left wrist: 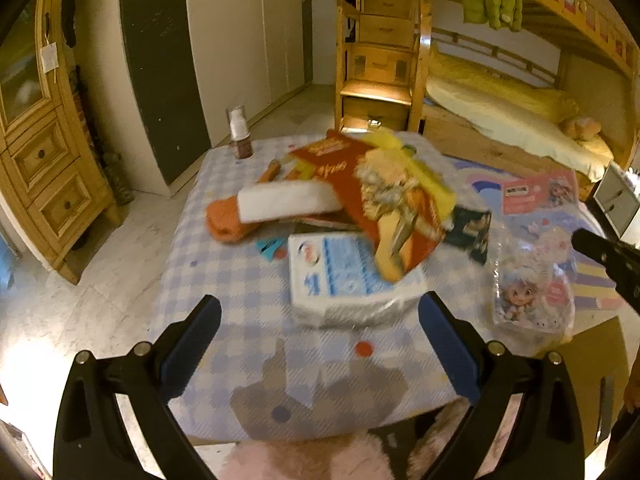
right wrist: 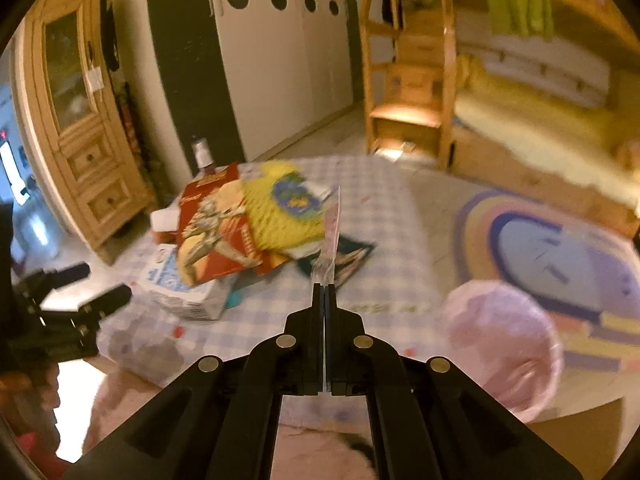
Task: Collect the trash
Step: 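Reach the right tool to the table and grasp the clear plastic strip, then grasp the red cardboard card box with the left tool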
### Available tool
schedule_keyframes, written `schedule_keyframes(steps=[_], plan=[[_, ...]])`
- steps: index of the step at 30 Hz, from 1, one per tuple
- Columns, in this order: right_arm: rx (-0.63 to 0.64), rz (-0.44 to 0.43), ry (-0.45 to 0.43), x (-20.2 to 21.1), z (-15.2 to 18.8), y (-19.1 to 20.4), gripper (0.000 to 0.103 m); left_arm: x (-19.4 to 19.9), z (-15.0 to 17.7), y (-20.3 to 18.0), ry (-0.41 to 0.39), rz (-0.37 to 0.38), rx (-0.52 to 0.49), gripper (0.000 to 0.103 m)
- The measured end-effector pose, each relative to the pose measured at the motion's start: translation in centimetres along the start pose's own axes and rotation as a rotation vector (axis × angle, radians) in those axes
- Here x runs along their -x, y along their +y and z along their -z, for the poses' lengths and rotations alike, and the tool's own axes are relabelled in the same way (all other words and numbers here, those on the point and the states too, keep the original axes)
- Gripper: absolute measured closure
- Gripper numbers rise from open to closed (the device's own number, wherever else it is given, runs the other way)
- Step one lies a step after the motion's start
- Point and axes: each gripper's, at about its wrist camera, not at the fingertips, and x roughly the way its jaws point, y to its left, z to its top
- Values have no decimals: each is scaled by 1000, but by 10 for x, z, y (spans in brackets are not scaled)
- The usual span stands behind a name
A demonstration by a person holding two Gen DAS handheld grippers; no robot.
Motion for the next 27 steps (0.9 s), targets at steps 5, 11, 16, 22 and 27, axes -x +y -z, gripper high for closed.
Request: schedule_keyframes(steps=[5, 11, 16, 22, 27], plan=[[10, 31, -12, -3, -3, -8, 103, -19, -20, -9, 31, 50, 19, 40], [12, 38, 6, -16, -6, -14, 103, -52, -32, -24, 86, 103, 14, 47], [14, 37, 20, -20, -5, -15, 103, -69, -35, -30, 111, 143, 34, 47], [5, 11, 24, -17, -2, -15, 103, -69, -37, -28, 107, 184, 76, 71], [-1, -4, 15, -9, 1, -15, 103, -56, -40, -30, 78, 200, 67, 89]])
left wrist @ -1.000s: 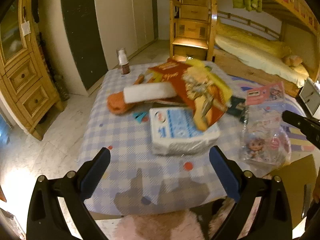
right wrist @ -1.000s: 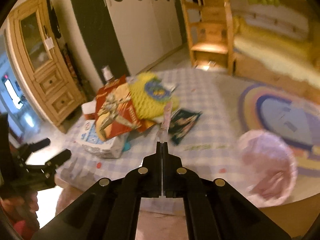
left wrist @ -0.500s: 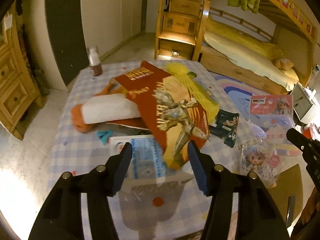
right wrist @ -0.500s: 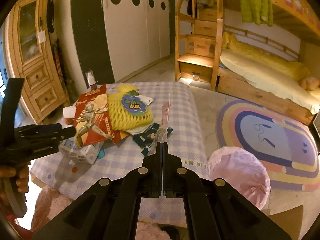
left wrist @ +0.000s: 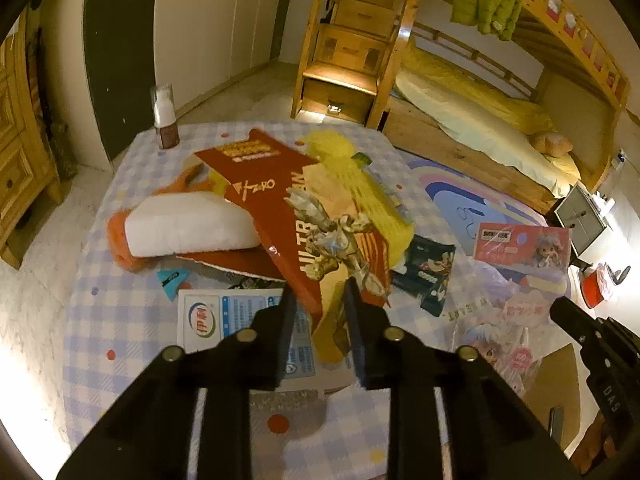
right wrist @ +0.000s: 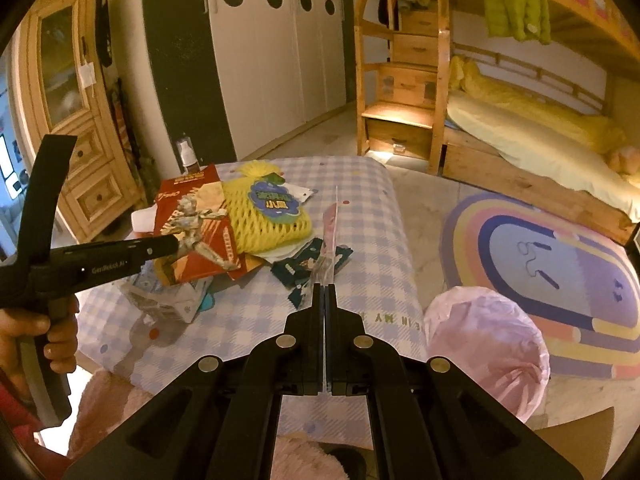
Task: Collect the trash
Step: 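Grasp the red cardboard card box with the left tool, then carry the red box with the left tool while the right tool drops the strip into the pink bag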
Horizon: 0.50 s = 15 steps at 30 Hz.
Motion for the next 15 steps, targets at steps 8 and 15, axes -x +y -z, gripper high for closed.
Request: schedule_keyframes(steps=[8, 15], plan=[[-12, -2, -40, 24, 4, -3, 103, 50, 1, -14, -94, 7, -71, 100], [-29, 21, -83, 46, 11, -9, 103, 86, 5, -38, -193, 20, -175, 103]])
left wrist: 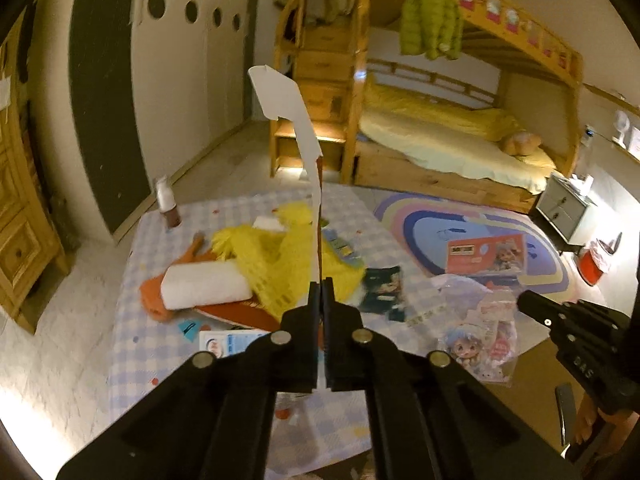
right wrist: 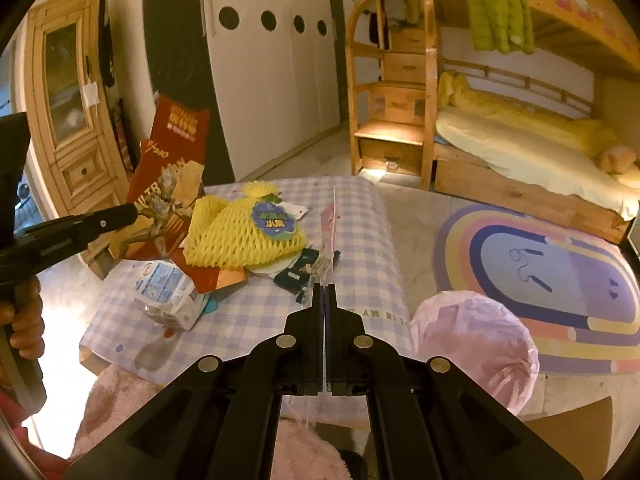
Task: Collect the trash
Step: 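Carry the red box with the left tool while the right tool drops the strip into the pink bag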
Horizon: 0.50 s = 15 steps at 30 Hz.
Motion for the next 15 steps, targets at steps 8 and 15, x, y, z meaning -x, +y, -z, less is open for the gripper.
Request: schedule_keyframes(steps=[8, 15], plan=[[-42, 84, -34, 25, 3, -33, 103, -4, 3, -59, 0, 97, -105, 103], [-105, 215, -13, 27, 16, -81, 103, -49, 9, -127, 71, 213, -204, 103]])
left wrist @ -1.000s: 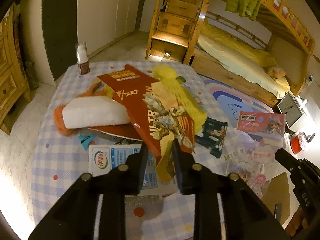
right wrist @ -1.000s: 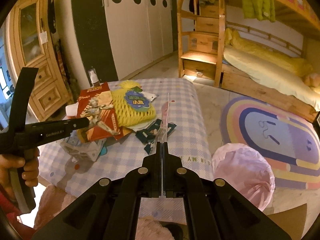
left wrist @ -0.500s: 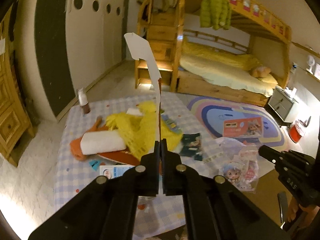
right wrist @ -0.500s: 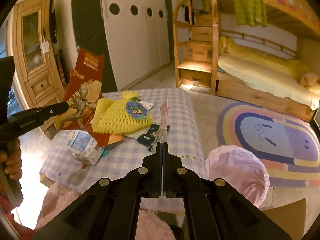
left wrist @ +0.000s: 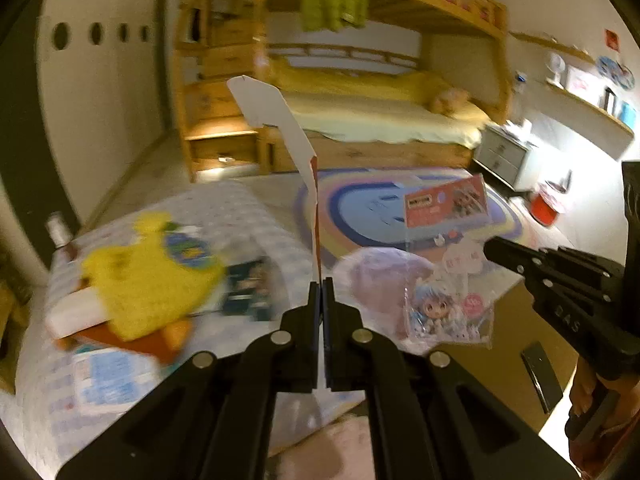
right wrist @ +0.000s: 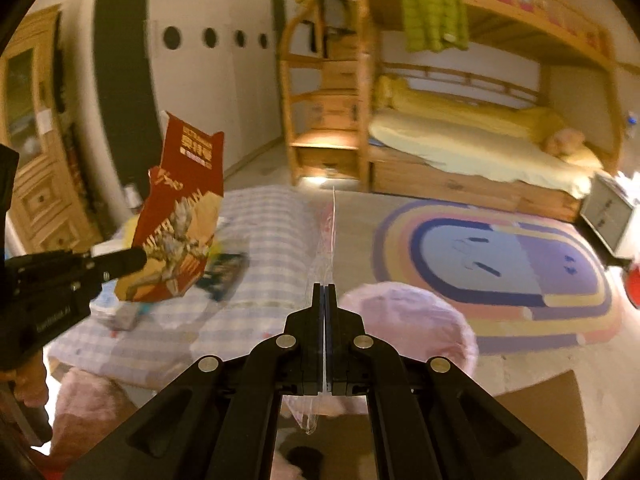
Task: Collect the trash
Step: 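Carry the red box with the left tool while the right tool drops the strip into the pink bag, then move both open tools back over the table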
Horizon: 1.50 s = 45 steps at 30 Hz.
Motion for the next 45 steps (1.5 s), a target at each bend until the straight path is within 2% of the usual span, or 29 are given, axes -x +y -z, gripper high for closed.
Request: schedule_keyframes(steps=[3, 9, 17, 21, 22, 23, 25, 27, 28, 37, 40, 45], plan=[[-37, 75, 28, -14, 5, -27, 103, -26, -6, -22, 30, 46, -37, 103], [-89, 154, 84, -40, 13, -68, 103, -83, -18, -58, 95, 126, -91, 103], [-103, 197, 165, -81, 18, -100, 103, -141, -29, -83, 154, 187, -122, 103], [-111, 190, 197, -101, 20, -105, 100, -161, -33, -89, 174, 190, -134, 102], [-112, 185, 202, -106, 21, -106, 100, -163, -34, -89, 177, 187, -134, 101], [-115, 182, 209, -110, 22, -107, 99, -166, -35, -87, 181, 181, -129, 96], [-125, 180, 223, -116, 23, -109, 88, -168, -36, -85, 182, 175, -114, 85], [-134, 178, 224, -115, 23, -109, 75, -168, -37, -78, 183, 158, -92, 66], [-138, 174, 223, -115, 22, -109, 73, -167, -37, -75, 180, 154, -81, 64], [-187, 115, 175, -76, 8, -101, 73, -114, -36, -35, 117, 87, -1, 64], [-174, 91, 131, -53, 1, -86, 73, -87, -34, -23, 84, 62, 19, 63], [-143, 18, 77, -25, -8, -48, 73, -46, -22, 2, 39, 14, 46, 54]])
